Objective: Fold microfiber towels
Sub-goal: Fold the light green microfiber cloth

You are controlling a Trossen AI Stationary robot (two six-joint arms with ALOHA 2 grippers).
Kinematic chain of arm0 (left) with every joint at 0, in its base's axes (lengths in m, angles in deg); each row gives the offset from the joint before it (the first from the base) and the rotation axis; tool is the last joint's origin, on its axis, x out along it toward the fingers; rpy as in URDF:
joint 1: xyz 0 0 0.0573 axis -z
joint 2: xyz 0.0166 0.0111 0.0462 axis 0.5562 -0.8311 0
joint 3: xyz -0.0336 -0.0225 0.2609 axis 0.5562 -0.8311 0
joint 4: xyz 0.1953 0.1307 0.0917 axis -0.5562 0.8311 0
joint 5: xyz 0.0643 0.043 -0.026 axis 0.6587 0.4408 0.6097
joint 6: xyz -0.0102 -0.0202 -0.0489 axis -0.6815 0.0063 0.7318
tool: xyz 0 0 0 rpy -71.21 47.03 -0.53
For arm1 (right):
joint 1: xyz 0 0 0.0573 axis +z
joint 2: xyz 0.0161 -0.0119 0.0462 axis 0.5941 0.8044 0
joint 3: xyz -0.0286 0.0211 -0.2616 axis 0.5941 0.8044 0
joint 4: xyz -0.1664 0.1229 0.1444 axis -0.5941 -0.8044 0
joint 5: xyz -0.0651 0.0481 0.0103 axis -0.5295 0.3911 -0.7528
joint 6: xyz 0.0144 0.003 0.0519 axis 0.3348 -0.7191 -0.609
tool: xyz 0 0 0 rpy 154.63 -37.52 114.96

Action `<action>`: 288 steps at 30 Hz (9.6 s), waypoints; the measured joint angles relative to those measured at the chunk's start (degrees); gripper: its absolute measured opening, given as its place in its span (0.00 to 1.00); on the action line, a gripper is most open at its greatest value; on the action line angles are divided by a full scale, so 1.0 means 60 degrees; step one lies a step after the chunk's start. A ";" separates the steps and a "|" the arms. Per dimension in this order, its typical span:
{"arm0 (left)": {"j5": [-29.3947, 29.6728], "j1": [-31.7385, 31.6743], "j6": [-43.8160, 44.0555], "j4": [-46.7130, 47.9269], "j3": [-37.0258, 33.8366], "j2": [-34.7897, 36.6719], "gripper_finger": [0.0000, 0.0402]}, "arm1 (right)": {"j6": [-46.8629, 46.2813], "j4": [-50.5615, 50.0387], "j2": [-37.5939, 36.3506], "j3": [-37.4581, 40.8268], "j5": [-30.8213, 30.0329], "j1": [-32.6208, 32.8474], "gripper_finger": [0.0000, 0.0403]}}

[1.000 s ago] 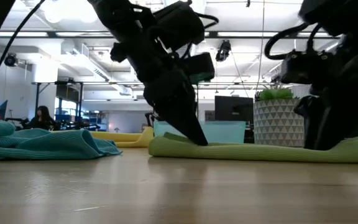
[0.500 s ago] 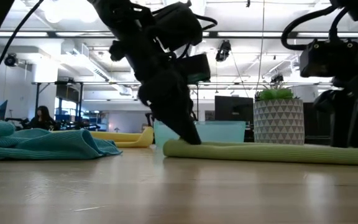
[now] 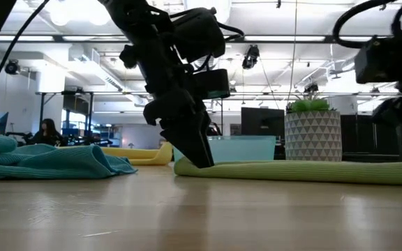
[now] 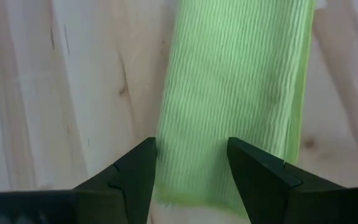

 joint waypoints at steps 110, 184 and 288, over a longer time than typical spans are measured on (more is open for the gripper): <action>0.0966 0.0962 0.3936 0.1062 -0.2047 0.4579 0.03 | 0.3457 -0.2979 0.5293 -0.6262 -0.2523 -0.0426 0.56; 0.1026 0.0755 0.2040 -0.6277 -0.1978 0.8553 0.03 | 0.9921 -0.4862 0.0913 -0.8871 -0.7640 -0.0888 0.02; -0.4873 -0.1100 0.2611 0.0241 0.6441 0.3461 0.99 | 2.0760 0.3125 0.1264 -1.1249 -0.6965 -0.1239 0.02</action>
